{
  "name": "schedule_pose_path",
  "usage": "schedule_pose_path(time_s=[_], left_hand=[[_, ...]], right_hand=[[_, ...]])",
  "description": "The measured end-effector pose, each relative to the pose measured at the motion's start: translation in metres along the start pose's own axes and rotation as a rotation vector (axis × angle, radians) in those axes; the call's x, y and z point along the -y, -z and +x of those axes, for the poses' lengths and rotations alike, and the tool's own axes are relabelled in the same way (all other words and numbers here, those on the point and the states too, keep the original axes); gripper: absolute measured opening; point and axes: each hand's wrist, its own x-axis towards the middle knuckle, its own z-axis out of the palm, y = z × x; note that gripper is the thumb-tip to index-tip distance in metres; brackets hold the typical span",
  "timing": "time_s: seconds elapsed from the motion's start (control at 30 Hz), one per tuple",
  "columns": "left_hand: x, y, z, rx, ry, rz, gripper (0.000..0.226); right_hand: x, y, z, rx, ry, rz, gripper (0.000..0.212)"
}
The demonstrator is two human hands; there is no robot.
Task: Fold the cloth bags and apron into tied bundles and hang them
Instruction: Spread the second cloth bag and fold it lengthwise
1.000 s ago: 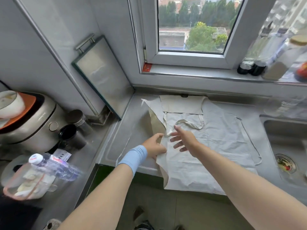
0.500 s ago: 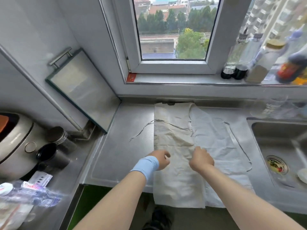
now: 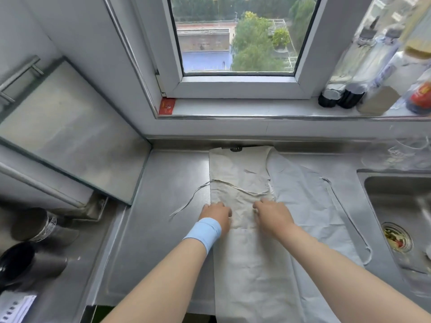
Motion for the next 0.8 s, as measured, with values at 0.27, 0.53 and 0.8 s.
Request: schedule_pose_path(time_s=[0.27,0.53,0.8], left_hand=[[0.030,0.006,0.035,0.010,-0.074,-0.050,0.062],[0.043,0.013,0.020,-0.027,-0.026,-0.083,0.038],[0.021,0.057,0.038,0.047,0.130,-0.478,0.058]], right_hand=[[-0.002,0.010,0.052,0.052,-0.035,0.118,0.056],[0.016,-0.004,0.049,-0.077,0.032,-0.065,0.021],[0.030,0.048,0.071,-0.231,-0.016,0.406,0.018]])
